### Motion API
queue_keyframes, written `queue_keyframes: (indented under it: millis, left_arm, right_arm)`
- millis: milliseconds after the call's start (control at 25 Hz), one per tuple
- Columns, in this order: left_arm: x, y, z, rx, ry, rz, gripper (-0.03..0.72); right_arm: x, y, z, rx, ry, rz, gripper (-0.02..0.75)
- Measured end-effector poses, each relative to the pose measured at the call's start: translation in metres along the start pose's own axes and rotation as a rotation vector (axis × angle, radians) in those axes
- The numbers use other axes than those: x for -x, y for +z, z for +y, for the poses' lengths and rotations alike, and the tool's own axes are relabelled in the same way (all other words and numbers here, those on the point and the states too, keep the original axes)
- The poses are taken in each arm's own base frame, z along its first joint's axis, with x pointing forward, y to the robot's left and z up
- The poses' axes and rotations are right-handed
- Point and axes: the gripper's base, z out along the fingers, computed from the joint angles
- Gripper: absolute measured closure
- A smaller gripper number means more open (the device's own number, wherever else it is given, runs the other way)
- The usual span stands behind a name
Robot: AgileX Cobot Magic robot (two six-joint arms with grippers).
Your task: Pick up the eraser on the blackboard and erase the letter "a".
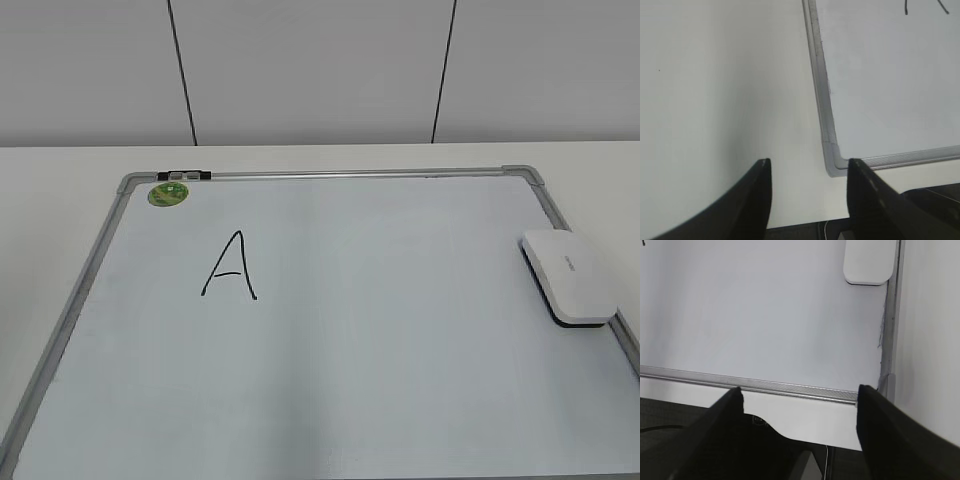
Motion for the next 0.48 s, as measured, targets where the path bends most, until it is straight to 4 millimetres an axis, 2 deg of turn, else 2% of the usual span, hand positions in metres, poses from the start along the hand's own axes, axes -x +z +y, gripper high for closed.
queue_keyframes:
  millis: [120,200,280,480]
  left_arm:
    - [-0.026,-0.008,0.0,-0.015,0.015,-0.037,0.335]
    - [-0.044,-0.012,0.001,-0.02,0.013,-0.07,0.335]
    - [-0.059,-0.014,0.002,-0.025,0.014,-0.1,0.342]
    - [-0.085,-0.011,0.005,-0.024,0.032,-0.158,0.363]
  right_arm:
    - [-0.036,-0.018,-0.002,0.01,-0.004,-0.093,0.216]
    - [-0.051,-0.025,-0.002,0.014,-0.008,-0.133,0.216]
    - [-0.08,-0.036,-0.004,0.02,-0.019,-0.203,0.216]
    - [-0.126,-0.044,-0.009,0.017,-0.035,-0.296,0.216]
